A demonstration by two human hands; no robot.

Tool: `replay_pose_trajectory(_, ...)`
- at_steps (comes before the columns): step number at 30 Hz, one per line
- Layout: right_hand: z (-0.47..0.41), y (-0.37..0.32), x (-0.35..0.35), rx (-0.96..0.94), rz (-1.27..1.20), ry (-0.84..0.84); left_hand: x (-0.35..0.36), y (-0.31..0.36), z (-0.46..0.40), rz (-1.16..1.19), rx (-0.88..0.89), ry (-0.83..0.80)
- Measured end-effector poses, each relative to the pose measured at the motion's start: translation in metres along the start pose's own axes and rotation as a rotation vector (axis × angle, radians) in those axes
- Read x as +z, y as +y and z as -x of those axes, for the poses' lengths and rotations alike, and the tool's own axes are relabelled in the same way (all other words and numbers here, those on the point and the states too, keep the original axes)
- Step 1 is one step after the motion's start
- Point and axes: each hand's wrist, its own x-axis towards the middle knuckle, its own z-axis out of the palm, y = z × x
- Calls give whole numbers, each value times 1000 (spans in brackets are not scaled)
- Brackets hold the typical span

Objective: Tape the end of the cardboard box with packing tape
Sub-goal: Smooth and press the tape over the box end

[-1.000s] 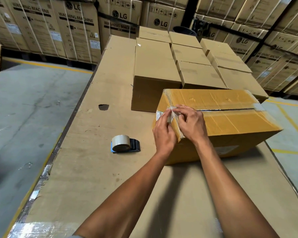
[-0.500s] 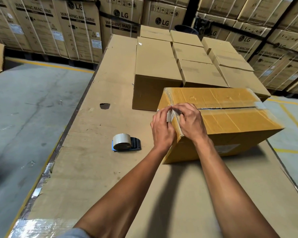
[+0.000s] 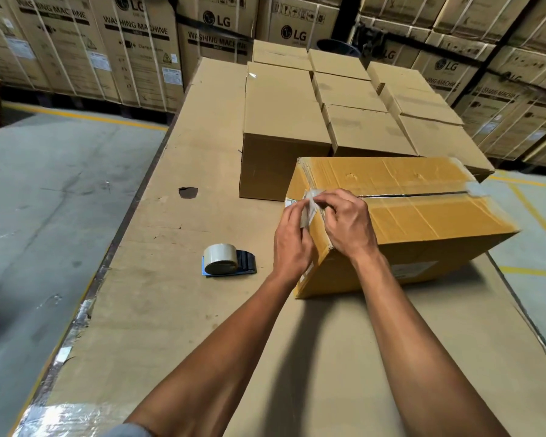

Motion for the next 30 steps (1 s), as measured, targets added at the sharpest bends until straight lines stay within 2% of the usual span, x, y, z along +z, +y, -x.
replay_pose_trajectory(7, 3, -1, 5, 172, 54, 97, -7, -32, 26, -83, -39, -103)
replay_pose_trajectory(14, 7, -1, 1, 44, 1, 91, -14, -2, 13, -57, 121, -92)
replay_pose_trajectory(21, 4, -7, 6, 237, 68, 138, -25, -37, 30, -217, 132, -261)
replay_pose_trajectory(23, 6, -7, 6, 261, 60, 147, -28, -34, 23, -229, 135, -257)
replay_pose_trajectory(27, 10, -2, 2, 104, 15, 91, -28, -8, 13, -126, 189, -166)
replay_pose_trajectory(30, 8, -3, 4, 111, 18, 79, -23, -1, 17, -68, 199, -163)
